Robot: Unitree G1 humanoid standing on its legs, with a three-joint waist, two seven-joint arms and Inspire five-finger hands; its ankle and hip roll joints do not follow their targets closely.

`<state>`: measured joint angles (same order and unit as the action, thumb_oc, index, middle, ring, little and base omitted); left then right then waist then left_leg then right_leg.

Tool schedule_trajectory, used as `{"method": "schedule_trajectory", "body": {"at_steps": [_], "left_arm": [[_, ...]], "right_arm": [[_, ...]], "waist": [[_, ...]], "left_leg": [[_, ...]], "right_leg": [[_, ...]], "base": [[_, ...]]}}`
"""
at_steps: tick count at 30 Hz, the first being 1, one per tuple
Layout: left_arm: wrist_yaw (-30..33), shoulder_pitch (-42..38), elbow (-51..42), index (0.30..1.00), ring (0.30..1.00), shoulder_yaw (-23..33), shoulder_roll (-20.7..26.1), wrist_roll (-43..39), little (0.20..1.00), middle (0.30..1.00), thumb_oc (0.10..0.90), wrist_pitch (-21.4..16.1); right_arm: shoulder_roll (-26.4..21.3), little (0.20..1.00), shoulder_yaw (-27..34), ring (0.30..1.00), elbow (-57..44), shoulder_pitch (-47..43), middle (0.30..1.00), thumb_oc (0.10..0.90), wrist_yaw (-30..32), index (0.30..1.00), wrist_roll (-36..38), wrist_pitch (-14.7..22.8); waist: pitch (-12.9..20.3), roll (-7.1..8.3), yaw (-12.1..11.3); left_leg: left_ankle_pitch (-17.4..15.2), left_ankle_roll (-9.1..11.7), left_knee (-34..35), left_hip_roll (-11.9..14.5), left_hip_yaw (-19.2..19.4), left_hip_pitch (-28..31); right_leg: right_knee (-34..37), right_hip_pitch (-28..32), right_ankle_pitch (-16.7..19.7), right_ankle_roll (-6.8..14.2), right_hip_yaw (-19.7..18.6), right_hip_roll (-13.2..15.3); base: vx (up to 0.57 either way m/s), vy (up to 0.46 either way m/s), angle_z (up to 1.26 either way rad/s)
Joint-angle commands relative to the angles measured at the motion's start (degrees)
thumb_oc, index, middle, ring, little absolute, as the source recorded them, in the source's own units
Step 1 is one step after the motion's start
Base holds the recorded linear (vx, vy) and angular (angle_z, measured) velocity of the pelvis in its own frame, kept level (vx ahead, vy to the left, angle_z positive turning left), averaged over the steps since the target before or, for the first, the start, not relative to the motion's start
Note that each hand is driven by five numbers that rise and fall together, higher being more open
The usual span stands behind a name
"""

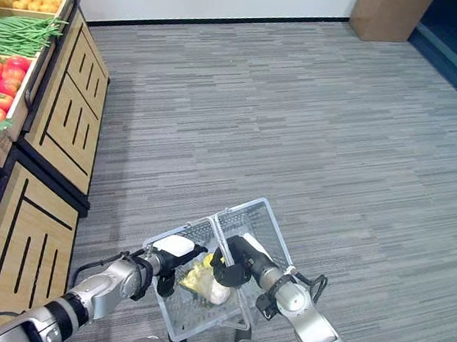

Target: Get the vegetables into the basket

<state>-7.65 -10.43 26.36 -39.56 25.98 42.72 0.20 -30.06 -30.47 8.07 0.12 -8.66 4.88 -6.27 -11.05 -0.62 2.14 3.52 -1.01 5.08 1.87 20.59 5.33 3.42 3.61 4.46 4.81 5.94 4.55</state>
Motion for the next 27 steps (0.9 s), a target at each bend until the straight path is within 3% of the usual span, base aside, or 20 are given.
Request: {"method": "schedule_trajectory", "body": {"at_steps": [1, 10, 11, 15, 20, 27], "left_arm": [[2.21, -2.74, -0.99, 1.000, 1.000, 4.78, 2.08, -4.47, 1.000, 1.000, 0.900, -0.89], [5.18, 3.23, 3.12, 1.000, 1.000, 10.83, 0.65, -12.64, 1.000, 1.000, 0.900, 0.27], [7.17, -0.35, 14.24, 1.000, 1.000, 10.48, -1.80, -13.72, 1.000, 1.000, 0.900, 1.52], [9.24, 1.30, 21.09, 1.000, 1.000, 15.09, -2.03, -16.98, 1.000, 1.000, 0.900, 1.64], [13.61, 2.77, 40.98, 1.000, 1.000, 22.31, -7.83, -25.92, 1.000, 1.000, 0.900, 3.16], [15.05, 5.26, 47.50, 1.000, 1.000, 26.57, -9.79, -30.23, 1.000, 1.000, 0.900, 3.71]], "right_arm": [[2.41, 0.300, 6.85, 0.300, -4.19, -3.61, 0.300, 0.400, 1.64, 0.300, 0.32, 5.62], [5.20, 0.300, 14.26, 0.300, 9.71, 1.93, 0.300, 0.400, 7.56, 0.300, -1.68, 5.00], [5.77, 0.300, 14.25, 0.300, 17.79, 1.92, 0.300, 0.400, 8.93, 0.300, -2.88, 5.47], [6.94, 0.300, 17.52, 0.300, 30.01, 2.65, 0.300, 0.400, 10.23, 0.300, -2.45, 5.38], [10.73, 0.300, 19.31, 0.300, 53.32, 0.91, 0.300, 0.400, 12.17, 0.300, -1.44, 4.91], [13.01, 0.300, 22.32, 0.300, 64.19, 0.91, 0.300, 0.400, 13.26, 0.300, 1.41, 4.50]], "waist": [[0.90, 0.27, -1.15], [1.12, 0.01, -1.05], [1.37, -0.06, -0.13], [1.32, -0.20, -0.06], [1.65, -0.17, -0.40], [2.03, -0.12, -0.77]], "left_leg": [[-9.21, -0.19, -3.13, -0.52, -1.65, 3.41], [-8.85, -0.15, -2.53, -0.77, -2.37, 3.51], [-8.84, -0.08, -2.36, -0.85, -2.05, 3.66], [-8.76, -0.07, -2.01, -0.98, -1.92, 3.94], [-8.46, -0.01, -1.41, -1.04, -2.48, 4.38], [-8.31, 0.06, -0.99, -1.02, -2.54, 5.01]], "right_leg": [[-6.38, -1.55, -7.78, 1.65, 2.13, 0.88], [-6.43, -1.28, -8.05, 1.57, 2.87, 1.02], [-6.69, -1.58, -7.99, 1.58, 2.48, 0.98], [-6.88, -1.68, -8.07, 1.53, 2.21, 0.90], [-7.10, -1.45, -8.53, 1.12, 2.48, 0.74], [-6.36, -0.60, -8.56, 0.92, 2.69, 0.45]], "base": [[0.04, 0.004, 0.04], [0.02, 0.010, 0.04], [0.02, 0.038, 0.02], [0.03, 0.036, -0.08], [0.02, 0.005, 0.06], [0.01, -0.003, -0.01]]}}
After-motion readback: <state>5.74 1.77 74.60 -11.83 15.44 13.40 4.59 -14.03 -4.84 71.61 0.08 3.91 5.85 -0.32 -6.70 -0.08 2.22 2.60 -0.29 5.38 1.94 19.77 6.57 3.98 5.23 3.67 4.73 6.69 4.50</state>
